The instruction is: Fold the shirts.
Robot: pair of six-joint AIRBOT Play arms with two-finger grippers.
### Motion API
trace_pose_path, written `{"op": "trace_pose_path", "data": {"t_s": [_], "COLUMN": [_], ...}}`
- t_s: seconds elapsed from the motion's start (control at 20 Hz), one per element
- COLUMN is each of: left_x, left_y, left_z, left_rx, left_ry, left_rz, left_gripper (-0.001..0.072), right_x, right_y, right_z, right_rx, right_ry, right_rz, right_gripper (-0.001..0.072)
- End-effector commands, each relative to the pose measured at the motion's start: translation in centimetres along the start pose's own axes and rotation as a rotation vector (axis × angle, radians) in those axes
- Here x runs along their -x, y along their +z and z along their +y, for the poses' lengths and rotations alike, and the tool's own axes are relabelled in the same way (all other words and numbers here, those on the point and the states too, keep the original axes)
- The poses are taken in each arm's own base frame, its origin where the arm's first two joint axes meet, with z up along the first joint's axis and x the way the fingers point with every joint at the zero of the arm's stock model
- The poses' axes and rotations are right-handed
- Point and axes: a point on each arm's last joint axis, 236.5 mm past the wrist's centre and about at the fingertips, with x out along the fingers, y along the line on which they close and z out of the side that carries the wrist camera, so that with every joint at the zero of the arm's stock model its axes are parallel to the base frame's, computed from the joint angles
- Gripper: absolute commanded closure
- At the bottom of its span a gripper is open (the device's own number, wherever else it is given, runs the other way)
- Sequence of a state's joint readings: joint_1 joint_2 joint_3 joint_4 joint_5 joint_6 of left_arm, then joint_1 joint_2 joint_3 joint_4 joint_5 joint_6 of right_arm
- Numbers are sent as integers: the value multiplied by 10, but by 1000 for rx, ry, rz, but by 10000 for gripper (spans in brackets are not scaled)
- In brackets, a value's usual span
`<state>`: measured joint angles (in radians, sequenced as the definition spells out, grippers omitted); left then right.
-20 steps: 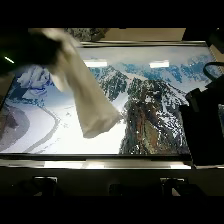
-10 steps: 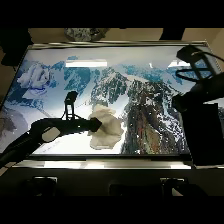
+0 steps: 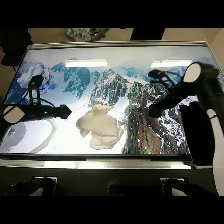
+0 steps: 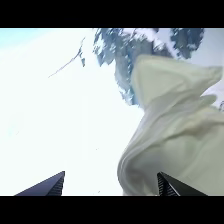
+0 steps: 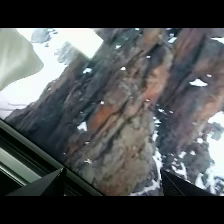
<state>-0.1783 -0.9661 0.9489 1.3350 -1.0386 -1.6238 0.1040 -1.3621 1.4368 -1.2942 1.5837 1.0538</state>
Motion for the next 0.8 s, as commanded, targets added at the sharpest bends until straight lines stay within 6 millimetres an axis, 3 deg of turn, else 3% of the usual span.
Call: {"op": "trace_pose_path", "data": {"t_s": [0.0, 0.15, 0.35, 0.6, 0.75], "left_x": [-27, -57, -82, -106, -108], "left_y": [-64, -95, -104, -108, -108], "left_z": [15, -9, -19, -17, -12], "left_rx": [39, 42, 13, -17, -87], "left_ry": [-52, -139, -141, -133, -133], "left_rz": [181, 191, 174, 192, 192], "left_gripper": [35, 35, 107, 109, 110], "right_x": [-52, -82, -106, -110, -107], "right_y": [-9, -33, -53, -56, -56], "right_z": [34, 49, 65, 78, 84], "right_rx": [-45, -94, -156, -184, -189], "right_ry": [207, 288, 362, 418, 445], "right_rz": [9, 65, 101, 103, 108], "right_gripper": [24, 23, 23, 24, 24]}}
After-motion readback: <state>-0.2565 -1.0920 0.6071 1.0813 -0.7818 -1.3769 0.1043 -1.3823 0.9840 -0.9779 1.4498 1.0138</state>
